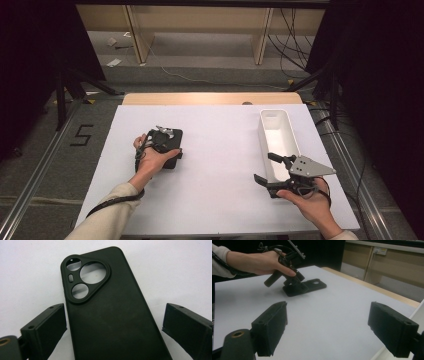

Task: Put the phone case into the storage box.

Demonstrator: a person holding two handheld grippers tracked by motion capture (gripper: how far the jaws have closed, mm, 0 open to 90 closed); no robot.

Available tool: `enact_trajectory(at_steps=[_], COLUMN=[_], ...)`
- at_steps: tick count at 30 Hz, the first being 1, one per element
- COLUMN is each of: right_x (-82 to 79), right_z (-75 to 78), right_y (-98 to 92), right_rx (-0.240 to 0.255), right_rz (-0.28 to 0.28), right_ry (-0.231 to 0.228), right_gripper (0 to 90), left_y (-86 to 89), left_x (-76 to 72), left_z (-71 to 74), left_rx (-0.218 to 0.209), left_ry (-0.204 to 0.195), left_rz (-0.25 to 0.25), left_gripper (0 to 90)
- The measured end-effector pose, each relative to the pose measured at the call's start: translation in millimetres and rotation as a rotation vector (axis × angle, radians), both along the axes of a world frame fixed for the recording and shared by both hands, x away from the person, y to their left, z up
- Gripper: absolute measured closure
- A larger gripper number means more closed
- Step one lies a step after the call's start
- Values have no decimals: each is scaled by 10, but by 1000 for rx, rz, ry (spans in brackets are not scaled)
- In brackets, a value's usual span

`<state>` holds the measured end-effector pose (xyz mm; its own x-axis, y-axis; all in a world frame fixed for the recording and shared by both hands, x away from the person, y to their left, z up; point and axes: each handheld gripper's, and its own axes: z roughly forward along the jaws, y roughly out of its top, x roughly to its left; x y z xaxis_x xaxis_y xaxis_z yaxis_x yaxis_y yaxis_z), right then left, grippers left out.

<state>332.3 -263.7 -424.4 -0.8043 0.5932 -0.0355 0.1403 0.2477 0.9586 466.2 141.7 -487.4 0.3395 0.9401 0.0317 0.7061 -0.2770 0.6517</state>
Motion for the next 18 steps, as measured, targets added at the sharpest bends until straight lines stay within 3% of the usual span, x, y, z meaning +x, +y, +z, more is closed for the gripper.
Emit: enact_trajectory(at_steps=[18], right_x=[-1], right_z=[-3], right_y=[2], right_rx=[-1], right_rz=[2], right_ry=[5], right_gripper=[170], left_y=[-2], left_x=[28], left_z=[-40], left_rx=[6], left_ry=[16], left_rz=[3], left_gripper=[60])
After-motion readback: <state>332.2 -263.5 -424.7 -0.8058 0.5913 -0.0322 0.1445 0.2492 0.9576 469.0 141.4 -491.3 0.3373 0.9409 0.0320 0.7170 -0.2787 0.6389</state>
